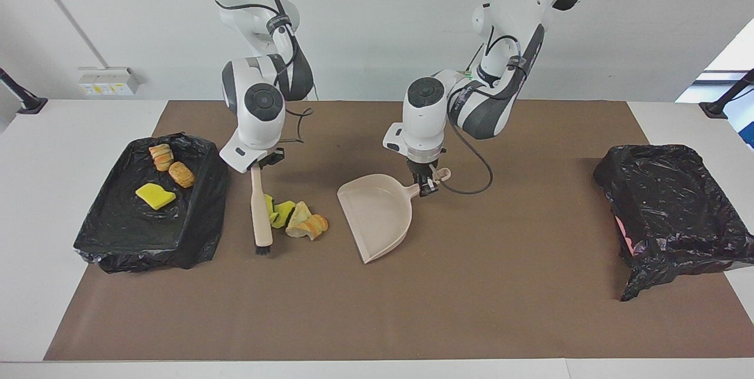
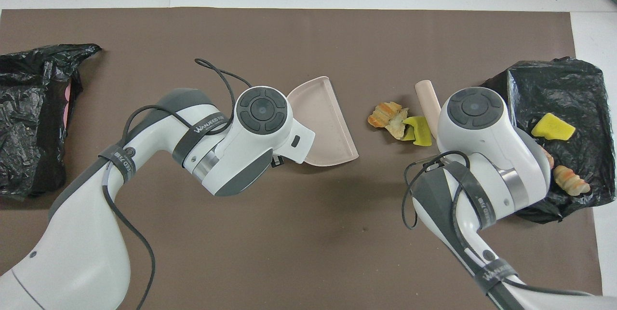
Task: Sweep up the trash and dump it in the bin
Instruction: 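Grasp the brush with the right gripper and bring it to the scraps, then sweep the yellow sponge and scraps into the dustpan with the right gripper's brush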
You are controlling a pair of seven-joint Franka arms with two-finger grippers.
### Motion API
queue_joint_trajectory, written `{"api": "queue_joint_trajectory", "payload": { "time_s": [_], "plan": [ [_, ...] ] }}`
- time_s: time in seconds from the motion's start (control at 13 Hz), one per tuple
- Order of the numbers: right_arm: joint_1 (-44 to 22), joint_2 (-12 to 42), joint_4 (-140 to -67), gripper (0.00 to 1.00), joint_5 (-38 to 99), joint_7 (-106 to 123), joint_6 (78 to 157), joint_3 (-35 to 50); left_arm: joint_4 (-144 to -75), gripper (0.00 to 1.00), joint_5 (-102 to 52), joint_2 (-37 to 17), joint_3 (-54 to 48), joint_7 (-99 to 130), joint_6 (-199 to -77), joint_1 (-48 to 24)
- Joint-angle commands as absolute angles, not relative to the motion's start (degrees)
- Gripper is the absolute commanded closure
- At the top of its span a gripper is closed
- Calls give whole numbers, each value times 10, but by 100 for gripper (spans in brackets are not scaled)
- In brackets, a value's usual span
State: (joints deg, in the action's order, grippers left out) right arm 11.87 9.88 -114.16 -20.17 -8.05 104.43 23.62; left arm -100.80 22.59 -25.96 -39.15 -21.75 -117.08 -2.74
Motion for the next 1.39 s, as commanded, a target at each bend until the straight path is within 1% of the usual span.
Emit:
{"api": "queue_joint_trajectory", "payload": {
  "time_s": [0.0, 0.08, 0.39, 0.54, 0.69, 0.77, 1.0, 1.16, 1.31],
  "plan": [
    [139, 96, -1150, 100, -200, -60, 1067, 246, -1035, 100, 227, -250, -388, -196, -1173, -38],
    [140, 97, -1160, 100, -194, -65, 1070, 247, -1035, 100, 227, -250, -388, -196, -1169, -38],
    [133, 100, -1170, 100, -72, -71, 1073, 248, -1034, 100, 229, -244, -389, -195, -1139, -39],
    [113, 118, -1170, 100, -20, -71, 1089, 247, -1035, 100, 230, -242, -389, -195, -1126, -44],
    [107, 129, -1167, 100, 19, -52, 1100, 255, -1034, 100, 236, -238, -389, -194, -1107, -48],
    [92, 128, -1169, 100, 57, -47, 1115, 257, -1034, 100, 242, -237, -389, -194, -1101, -51],
    [49, 127, -1170, 100, 134, -44, 1127, 258, -1034, 100, 255, -235, -389, -194, -1095, -51],
    [47, 126, -1170, 100, 196, -19, 1113, 261, -1034, 100, 255, -235, -390, -194, -1096, -51],
    [58, 117, -1169, 100, 265, 26, 1052, 259, -1035, 100, 255, -236, -390, -194, -1100, -50]
  ]
}}
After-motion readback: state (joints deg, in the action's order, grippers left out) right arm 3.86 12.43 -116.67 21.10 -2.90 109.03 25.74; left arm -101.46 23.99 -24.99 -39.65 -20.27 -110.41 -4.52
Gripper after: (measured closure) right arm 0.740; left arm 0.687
